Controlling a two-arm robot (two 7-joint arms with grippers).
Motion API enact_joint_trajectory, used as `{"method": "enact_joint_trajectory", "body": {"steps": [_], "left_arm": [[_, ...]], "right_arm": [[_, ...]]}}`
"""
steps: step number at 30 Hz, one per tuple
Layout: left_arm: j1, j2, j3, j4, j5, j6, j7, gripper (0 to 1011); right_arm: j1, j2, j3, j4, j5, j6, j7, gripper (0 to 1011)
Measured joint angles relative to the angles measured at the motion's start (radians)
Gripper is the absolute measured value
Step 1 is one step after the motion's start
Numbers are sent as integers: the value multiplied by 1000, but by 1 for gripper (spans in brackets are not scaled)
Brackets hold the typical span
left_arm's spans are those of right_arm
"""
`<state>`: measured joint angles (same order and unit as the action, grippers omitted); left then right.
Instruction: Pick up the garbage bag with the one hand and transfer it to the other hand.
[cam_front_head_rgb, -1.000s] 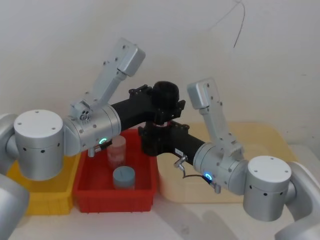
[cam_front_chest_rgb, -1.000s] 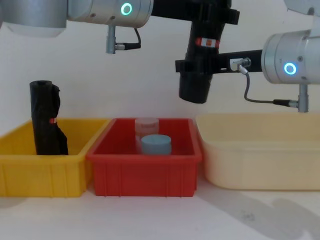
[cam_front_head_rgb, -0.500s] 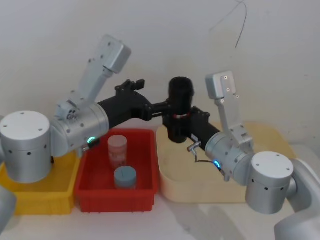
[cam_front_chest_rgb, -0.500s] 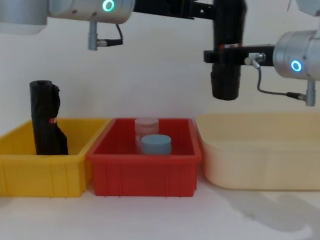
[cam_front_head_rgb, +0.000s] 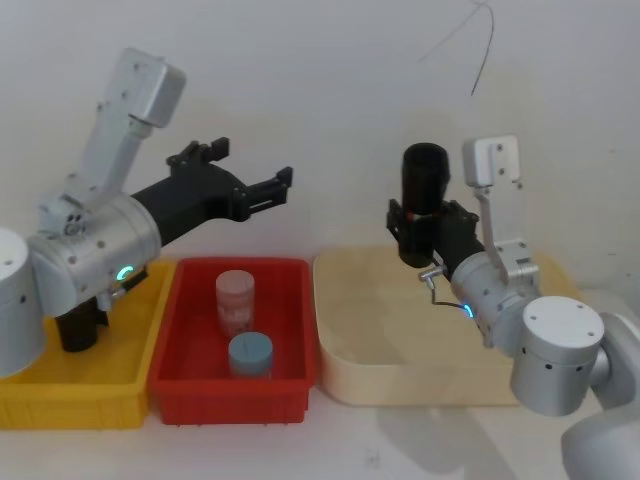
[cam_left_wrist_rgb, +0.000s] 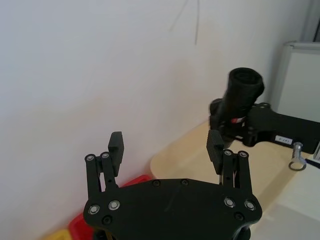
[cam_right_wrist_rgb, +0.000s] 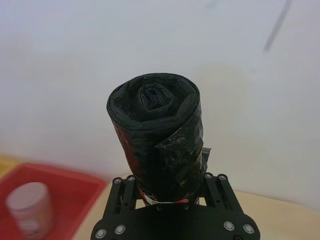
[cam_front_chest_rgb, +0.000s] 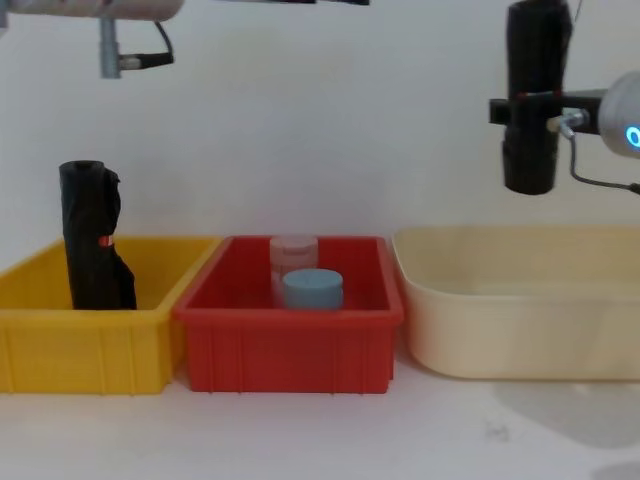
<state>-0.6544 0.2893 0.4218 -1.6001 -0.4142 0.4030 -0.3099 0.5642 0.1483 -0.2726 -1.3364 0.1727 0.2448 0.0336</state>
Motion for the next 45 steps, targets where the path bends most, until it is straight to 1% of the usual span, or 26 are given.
{"method": "enact_joint_trajectory", "body": {"steps": [4,6,7,10,12,13,15,17,19,21,37,40,45], "left_arm": [[23,12,-20,-24,-11,5,17,1002],[37,20,-33,-38,-17,9,26,1002],[40,22,-36,-42,-19,10,29,1001],[54,29,-47,-55,-25,13,38,1001],[62,33,-54,-63,-29,14,43,1002],[64,34,-55,-65,-29,15,44,1001],[68,37,-59,-69,-31,16,47,1002],[75,40,-66,-77,-34,17,53,1002],[78,42,-68,-80,-36,18,55,1001],[82,44,-71,-83,-37,19,57,1001],[95,51,-79,-92,-44,21,66,1002],[101,50,-76,-84,-44,20,68,1002],[115,45,-68,-61,-42,19,78,1002]], "right_arm": [[4,4,17,18,-10,-4,-22,570],[5,7,25,28,-15,-5,-30,599],[6,9,31,35,-17,-6,-34,654],[8,12,37,42,-21,-7,-39,705],[9,14,41,48,-23,-8,-43,783],[9,14,43,50,-24,-8,-45,783],[10,16,47,55,-26,-9,-48,869],[10,17,50,58,-27,-9,-49,901],[11,18,53,61,-29,-10,-52,962],[11,19,55,64,-30,-10,-54,1001],[8,22,60,67,-35,-6,-54,1001],[-1,24,54,52,-35,12,-41,1001],[-20,29,37,17,-34,64,-11,1001]]}}
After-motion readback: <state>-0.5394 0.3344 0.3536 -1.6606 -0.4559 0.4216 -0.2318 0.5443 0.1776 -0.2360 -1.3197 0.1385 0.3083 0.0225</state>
